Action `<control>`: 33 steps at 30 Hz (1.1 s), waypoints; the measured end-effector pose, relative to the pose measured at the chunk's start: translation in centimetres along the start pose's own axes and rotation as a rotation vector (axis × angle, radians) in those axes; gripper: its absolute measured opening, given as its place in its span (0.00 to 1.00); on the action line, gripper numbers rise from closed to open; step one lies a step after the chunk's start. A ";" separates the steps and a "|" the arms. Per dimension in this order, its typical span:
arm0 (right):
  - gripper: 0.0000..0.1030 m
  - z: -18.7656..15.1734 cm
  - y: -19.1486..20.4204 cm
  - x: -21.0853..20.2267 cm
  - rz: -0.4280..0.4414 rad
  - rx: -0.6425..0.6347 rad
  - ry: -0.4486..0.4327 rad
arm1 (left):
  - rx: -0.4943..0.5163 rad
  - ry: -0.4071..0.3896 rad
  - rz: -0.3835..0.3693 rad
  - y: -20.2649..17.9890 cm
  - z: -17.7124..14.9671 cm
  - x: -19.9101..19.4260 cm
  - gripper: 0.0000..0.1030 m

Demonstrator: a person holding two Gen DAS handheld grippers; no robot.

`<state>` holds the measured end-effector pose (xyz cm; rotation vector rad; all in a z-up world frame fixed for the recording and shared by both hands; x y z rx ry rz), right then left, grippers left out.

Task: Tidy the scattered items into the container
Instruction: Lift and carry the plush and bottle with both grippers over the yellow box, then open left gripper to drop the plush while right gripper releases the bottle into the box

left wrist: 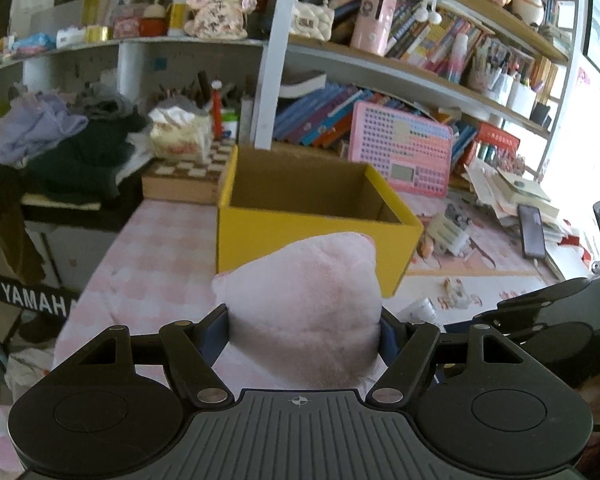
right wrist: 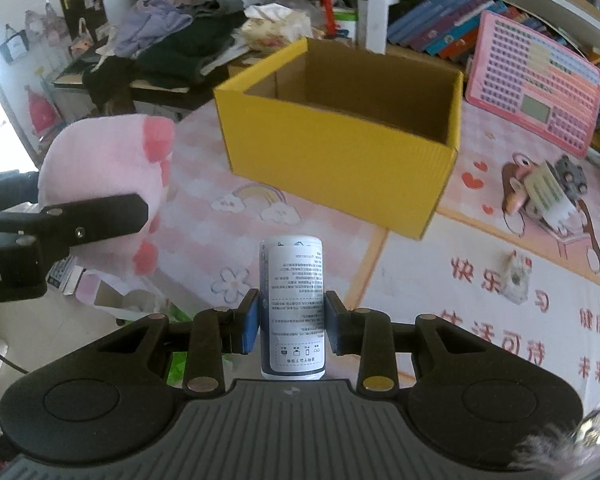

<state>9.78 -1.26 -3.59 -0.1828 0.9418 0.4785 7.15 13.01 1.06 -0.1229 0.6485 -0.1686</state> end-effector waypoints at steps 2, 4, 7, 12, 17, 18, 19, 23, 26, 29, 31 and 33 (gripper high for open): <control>0.30 0.9 0.2 0.0 0.010 -0.006 -0.011 | 0.002 -0.014 0.005 0.3 0.7 -0.1 0.70; 0.30 2.0 0.2 -0.1 0.020 -0.012 -0.025 | 0.005 -0.028 0.012 0.6 1.5 0.0 0.70; 0.30 3.8 0.1 -0.5 0.028 -0.024 -0.052 | 0.001 -0.052 0.007 0.9 3.0 0.2 0.70; 0.30 7.3 -1.1 -1.1 0.028 -0.041 -0.111 | 0.038 -0.092 -0.006 0.9 6.1 1.9 0.70; 0.30 11.3 -3.7 -0.6 -0.001 -0.045 -0.168 | 0.095 -0.109 -0.016 -0.2 9.6 5.1 0.70; 0.30 12.2 -4.4 -0.3 -0.009 -0.043 -0.178 | 0.109 -0.107 -0.018 -0.4 10.1 5.9 0.70; 0.30 13.0 -5.1 0.1 -0.018 -0.039 -0.185 | 0.125 -0.101 -0.014 -0.7 10.8 6.9 0.70; 0.30 16.4 -8.6 2.7 -0.049 -0.015 -0.183 | 0.194 -0.063 0.000 -1.9 12.6 10.8 0.70; 0.30 18.6 -11.0 5.3 -0.065 -0.006 -0.169 | 0.250 -0.011 0.017 -2.7 13.3 14.5 0.71; 0.30 20.2 -12.9 8.2 -0.089 0.006 -0.142 | 0.292 0.050 0.032 -3.3 13.2 17.8 0.71; 0.30 20.9 -13.7 10.2 -0.081 0.017 -0.105 | 0.315 0.090 0.038 -3.6 12.8 19.7 0.71; 0.30 21.3 -14.1 12.3 -0.071 0.014 -0.058 | 0.320 0.129 0.059 -3.6 12.5 21.4 0.71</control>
Point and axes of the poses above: each gripper's, at about its wrist camera, not at the fingertips, and x roughly the way its jaws point, y to its left, z to its top, the point moved 4 cm from there along x, roughly the way its jaws point, and after that the axes turned 3 degrees about y, right-handed, at the moved point
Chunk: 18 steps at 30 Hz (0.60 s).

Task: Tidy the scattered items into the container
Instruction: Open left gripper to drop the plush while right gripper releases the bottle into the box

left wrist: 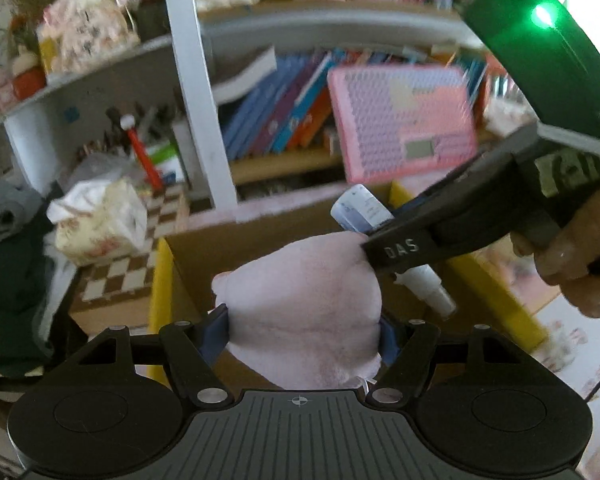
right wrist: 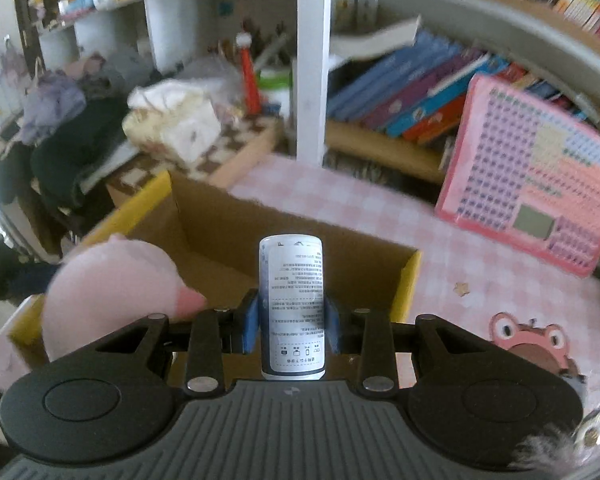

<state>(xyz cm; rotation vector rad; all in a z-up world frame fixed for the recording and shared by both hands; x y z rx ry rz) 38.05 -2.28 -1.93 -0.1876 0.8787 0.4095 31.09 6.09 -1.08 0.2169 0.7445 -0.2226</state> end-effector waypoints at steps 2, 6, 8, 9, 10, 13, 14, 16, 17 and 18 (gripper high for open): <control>0.30 0.1 -0.1 1.8 -0.001 -0.017 0.041 | -0.004 0.037 0.002 0.3 -0.2 1.5 0.71; 0.30 0.5 -0.3 4.4 -0.014 -0.058 0.086 | 0.014 0.080 0.000 0.5 -0.6 3.3 0.71; 0.30 0.7 -0.4 5.1 -0.005 -0.067 0.105 | 0.025 0.098 -0.004 0.4 -1.0 4.0 0.71; 0.30 0.8 -0.3 5.5 -0.001 -0.078 0.112 | 0.029 0.103 -0.004 0.4 -1.0 4.2 0.71; 0.30 0.8 -0.2 5.8 -0.004 -0.089 0.120 | 0.031 0.101 -0.005 0.4 -0.9 4.3 0.71; 0.30 0.8 -0.3 6.8 -0.006 -0.091 0.141 | 0.044 0.107 0.000 0.6 -0.9 4.4 0.71; 0.30 0.8 -0.3 7.0 -0.007 -0.089 0.148 | 0.042 0.114 -0.002 0.6 -0.8 4.5 0.72; 0.30 0.9 -0.3 7.2 -0.002 -0.090 0.156 | 0.042 0.124 -0.003 0.7 -0.8 4.6 0.72; 0.30 0.9 -0.4 7.2 0.000 -0.091 0.158 | 0.045 0.131 -0.005 0.7 -0.8 4.6 0.74; 0.30 0.9 -0.4 7.2 0.001 -0.091 0.160 | 0.048 0.135 -0.003 0.6 -0.8 4.6 0.75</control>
Point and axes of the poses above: each gripper's, at about its wrist camera, not at the fingertips, and x roughly the way its jaws point, y to its left, z to its top, the point moved 4 cm from there along x, roughly the way its jaws point, and after that the axes turned 3 degrees about y, right-handed, at the moved point
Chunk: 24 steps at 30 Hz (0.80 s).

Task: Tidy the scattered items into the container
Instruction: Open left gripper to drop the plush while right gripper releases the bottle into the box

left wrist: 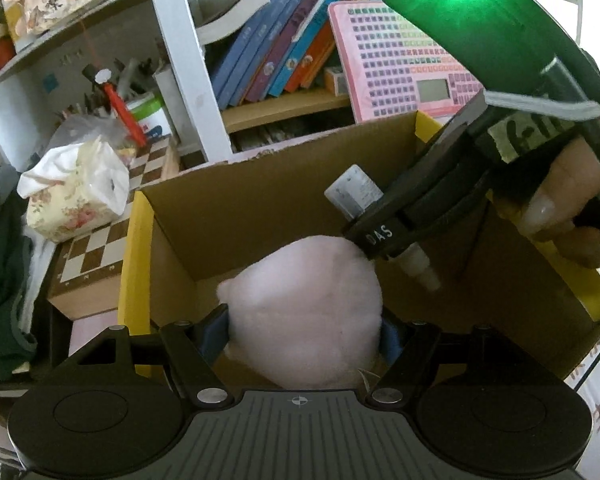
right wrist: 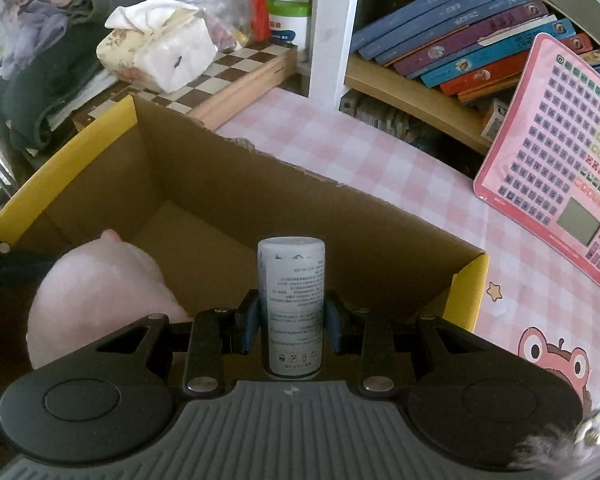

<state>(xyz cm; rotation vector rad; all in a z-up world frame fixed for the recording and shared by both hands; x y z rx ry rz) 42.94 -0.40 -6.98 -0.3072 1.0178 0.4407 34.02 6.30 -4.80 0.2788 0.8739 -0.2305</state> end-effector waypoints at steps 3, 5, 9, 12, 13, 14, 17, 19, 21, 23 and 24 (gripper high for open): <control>0.30 0.0 0.0 0.0 0.002 -0.001 0.000 | 0.005 0.008 0.009 -0.1 -0.1 0.0 0.78; 0.32 0.1 -0.1 -0.1 0.008 0.008 -0.007 | 0.006 0.005 0.015 0.0 -0.2 0.0 0.78; 0.36 0.2 -0.2 -0.7 0.018 0.022 -0.026 | -0.012 -0.019 0.038 0.4 -0.3 -0.7 0.80; 0.42 0.3 -0.2 -1.9 0.023 0.036 -0.052 | -0.027 -0.050 0.038 0.6 -0.4 -1.9 0.82; 0.42 0.3 -0.2 -2.4 0.025 0.039 -0.062 | -0.029 -0.062 0.045 0.6 -0.4 -2.3 0.83; 0.42 0.2 -0.2 -3.0 0.027 0.043 -0.073 | -0.031 -0.074 0.049 0.6 -0.3 -2.9 0.83; 0.42 -0.1 0.1 -5.0 0.032 0.061 -0.109 | -0.045 -0.123 0.042 0.6 -0.3 -4.9 0.83; 0.43 -0.4 0.4 -6.6 0.037 0.067 -0.137 | -0.052 -0.153 0.033 0.6 -0.4 -6.1 0.83; 0.46 -0.8 0.6 -8.5 0.039 0.073 -0.171 | -0.057 -0.178 0.027 0.4 -0.5 -7.5 0.83; 0.47 -1.4 0.8 -10.6 0.046 0.083 -0.206 | -0.058 -0.197 0.025 0.2 -0.9 -8.9 0.83; 0.48 -1.9 0.9 -11.7 0.049 0.090 -0.224 | -0.057 -0.210 0.024 0.1 -1.0 -9.8 0.83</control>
Point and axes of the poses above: each gripper's, at about its wrist camera, not at the fingertips, and x roughly the way its jaws point, y to its left, z to its top, the point moved 4 cm from there along x, roughly the way its jaws point, and after that the axes turned 3 degrees about y, right-handed, at the moved point
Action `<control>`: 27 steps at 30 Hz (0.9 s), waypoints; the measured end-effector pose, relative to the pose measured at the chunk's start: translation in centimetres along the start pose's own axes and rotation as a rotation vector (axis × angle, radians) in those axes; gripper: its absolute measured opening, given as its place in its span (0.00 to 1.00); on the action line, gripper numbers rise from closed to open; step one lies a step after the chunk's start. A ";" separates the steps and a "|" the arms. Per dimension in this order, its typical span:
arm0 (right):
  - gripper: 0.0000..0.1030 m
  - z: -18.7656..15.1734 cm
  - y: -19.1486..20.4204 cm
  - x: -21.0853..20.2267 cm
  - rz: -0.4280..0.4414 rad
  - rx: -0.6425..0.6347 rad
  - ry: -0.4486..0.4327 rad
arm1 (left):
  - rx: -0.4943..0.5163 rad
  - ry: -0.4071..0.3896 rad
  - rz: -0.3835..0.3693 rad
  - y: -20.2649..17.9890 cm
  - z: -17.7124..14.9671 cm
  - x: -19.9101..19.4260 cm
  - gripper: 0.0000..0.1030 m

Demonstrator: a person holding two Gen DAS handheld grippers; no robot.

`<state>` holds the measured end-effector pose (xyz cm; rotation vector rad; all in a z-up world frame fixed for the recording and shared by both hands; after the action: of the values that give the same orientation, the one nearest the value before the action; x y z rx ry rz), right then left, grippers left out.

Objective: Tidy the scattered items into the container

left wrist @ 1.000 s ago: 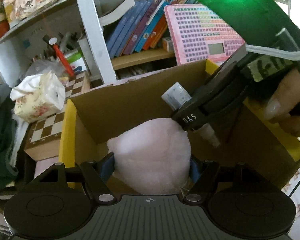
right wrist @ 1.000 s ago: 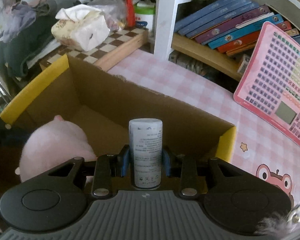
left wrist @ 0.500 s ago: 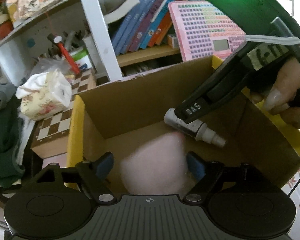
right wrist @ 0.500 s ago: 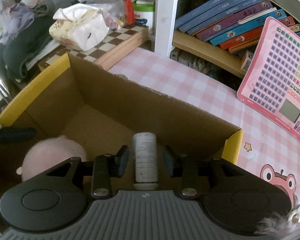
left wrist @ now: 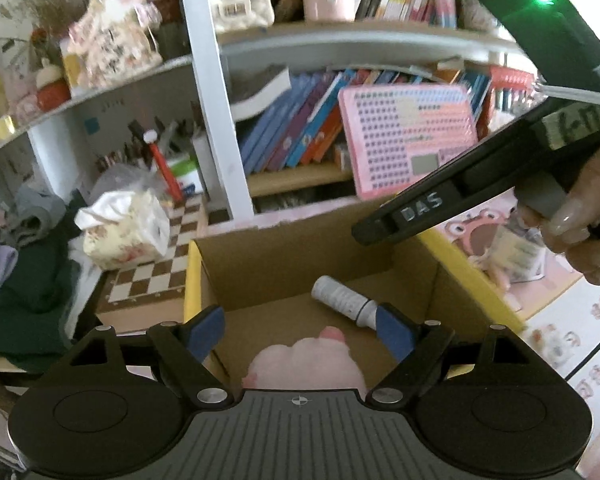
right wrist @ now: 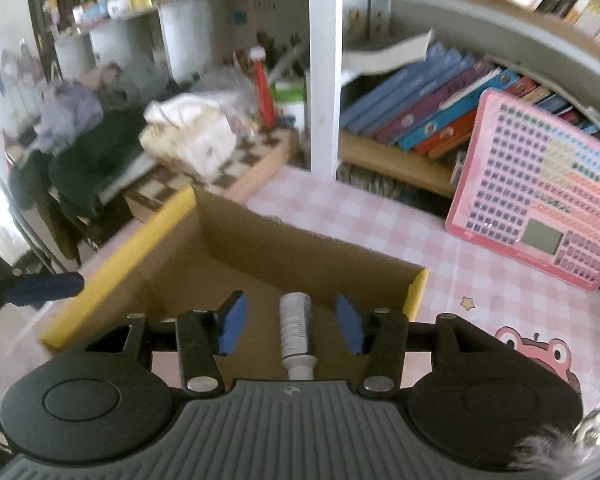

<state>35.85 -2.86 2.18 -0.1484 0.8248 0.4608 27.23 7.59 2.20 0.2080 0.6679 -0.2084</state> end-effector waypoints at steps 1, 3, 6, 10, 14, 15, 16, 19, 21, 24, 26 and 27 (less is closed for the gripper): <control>0.48 -0.2 0.1 -1.1 0.001 0.006 -0.017 | 0.001 -0.011 -0.002 -0.1 -0.1 -0.8 0.83; 0.49 -0.8 0.3 -3.2 0.001 0.015 -0.046 | 0.001 -0.033 -0.004 -0.2 -0.3 -2.6 0.83; 0.49 -2.2 0.6 -6.4 0.002 0.038 -0.078 | 0.004 -0.055 -0.013 -0.3 -0.9 -5.2 0.84; 0.50 -4.6 0.8 -10.1 -0.011 0.078 -0.109 | 0.017 -0.061 -0.020 -0.7 -2.2 -7.9 0.84; 0.50 -7.8 1.4 -12.4 -0.038 0.110 -0.122 | -0.001 -0.061 -0.032 -1.4 -3.8 -10.1 0.84; 0.50 -8.7 1.6 -12.7 -0.043 0.119 -0.120 | -0.007 -0.057 -0.034 -1.6 -4.3 -10.5 0.84; 0.50 -9.7 1.8 -13.0 -0.052 0.128 -0.116 | -0.010 -0.052 -0.036 -1.9 -4.8 -10.8 0.84; 0.50 -12.5 2.5 -13.3 -0.093 0.136 -0.109 | -0.020 -0.029 -0.031 -2.6 -6.6 -11.4 0.84; 0.50 -14.4 2.8 -13.5 -0.129 0.146 -0.099 | -0.023 -0.003 -0.030 -3.1 -8.0 -11.6 0.84; 0.50 -17.0 3.1 -13.6 -0.182 0.157 -0.086 | -0.027 0.028 -0.026 -3.7 -9.8 -11.7 0.84; 0.50 -18.8 3.3 -13.8 -0.209 0.164 -0.080 | -0.043 0.047 -0.024 -4.1 -11.0 -11.8 0.84; 0.50 -19.8 3.5 -13.9 -0.221 0.166 -0.076 | -0.054 0.053 -0.025 -4.2 -11.4 -11.8 0.84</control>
<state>12.83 -10.43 -0.74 -0.0664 0.7585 0.1879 10.36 7.97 0.37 0.1537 0.7284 -0.2088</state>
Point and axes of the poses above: each gripper's, at about its wrist camera, not at the fingertips, and x roughly the way its jaws point, y to its left, z to its top, the point moved 4 cm from there along x, roughly the way its jaws point, and after that the axes turned 3 degrees about y, right-handed, at the moved point
